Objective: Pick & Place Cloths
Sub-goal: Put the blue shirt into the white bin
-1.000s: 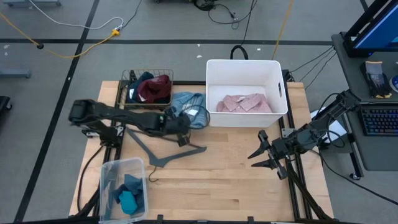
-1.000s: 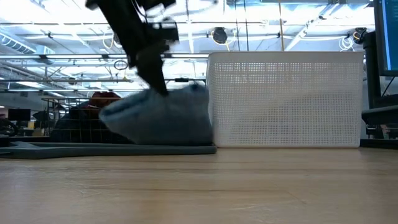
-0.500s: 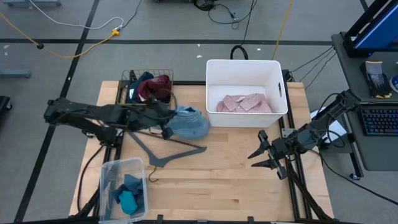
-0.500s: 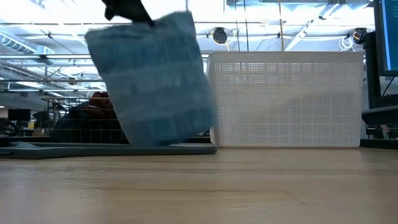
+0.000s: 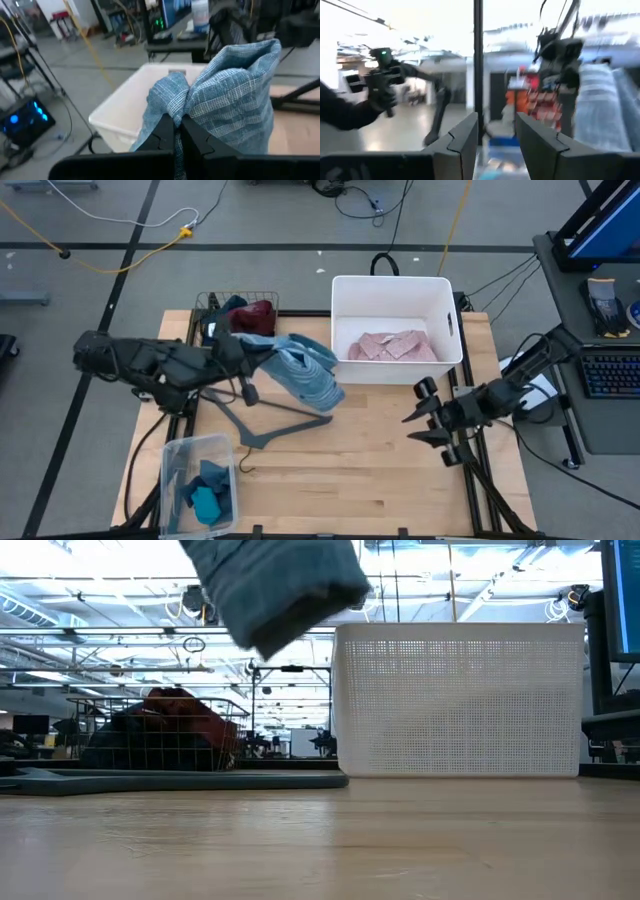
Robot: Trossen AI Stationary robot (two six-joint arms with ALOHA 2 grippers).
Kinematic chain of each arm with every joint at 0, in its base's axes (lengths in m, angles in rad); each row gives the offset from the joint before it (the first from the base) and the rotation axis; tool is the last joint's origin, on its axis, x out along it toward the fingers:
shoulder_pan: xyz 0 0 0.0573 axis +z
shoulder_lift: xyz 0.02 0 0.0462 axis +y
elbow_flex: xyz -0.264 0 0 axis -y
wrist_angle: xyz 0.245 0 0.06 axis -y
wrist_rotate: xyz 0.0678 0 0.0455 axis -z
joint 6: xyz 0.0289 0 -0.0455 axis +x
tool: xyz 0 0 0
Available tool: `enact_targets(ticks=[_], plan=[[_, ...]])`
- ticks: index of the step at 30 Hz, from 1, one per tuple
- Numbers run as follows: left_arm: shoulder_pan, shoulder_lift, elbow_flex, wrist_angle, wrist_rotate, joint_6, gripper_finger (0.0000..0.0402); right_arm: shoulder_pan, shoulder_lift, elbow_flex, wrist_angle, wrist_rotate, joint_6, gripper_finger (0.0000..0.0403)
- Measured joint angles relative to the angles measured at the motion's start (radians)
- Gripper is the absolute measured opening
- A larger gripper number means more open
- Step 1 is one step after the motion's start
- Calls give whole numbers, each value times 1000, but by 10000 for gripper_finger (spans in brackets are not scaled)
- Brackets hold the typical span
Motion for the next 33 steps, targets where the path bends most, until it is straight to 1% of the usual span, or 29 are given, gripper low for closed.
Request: enact_targets(ticks=[3, 5, 8, 11, 14, 17, 19, 21, 23, 24, 29, 31, 33], plan=[[-24, 41, 81, 13, -32, 52, 0, -24, 72, 2, 142, -2, -93, 125], [-37, 70, 132, 19, -45, 89, 0, -43, 119, 27, 182, -1, -128, 125], [-42, 118, 199, 64, -57, 160, 0, -71, 180, 93, 182, 1, -166, 125], [-42, 164, 266, 88, -58, 228, 0, -93, 227, 184, 90, 22, -200, 128], [-42, 206, 323, 89, -60, 283, 0, -95, 255, 303, -106, 126, -237, 138], [-42, 244, 364, 89, -60, 321, 0, -94, 289, 429, -308, 228, -264, 161], [-42, 260, 374, 89, -60, 347, 0, -93, 318, 505, -399, 265, -284, 182], [-41, 272, 377, 93, -72, 357, 0, -93, 344, 564, -454, 273, -311, 206], [-40, 278, 377, 89, -95, 367, 0, -92, 368, 611, -469, 279, -345, 231], [-40, 278, 377, 87, -101, 371, 0, -92, 380, 628, -472, 299, -365, 244], [-40, 275, 377, 96, -107, 371, 0, -93, 431, 693, -478, 452, -425, 296], [-40, 276, 377, 95, -111, 374, 0, -93, 449, 724, -474, 480, -420, 312], [-40, 276, 377, 96, -111, 374, 0, -93, 465, 747, -473, 479, -419, 324]])
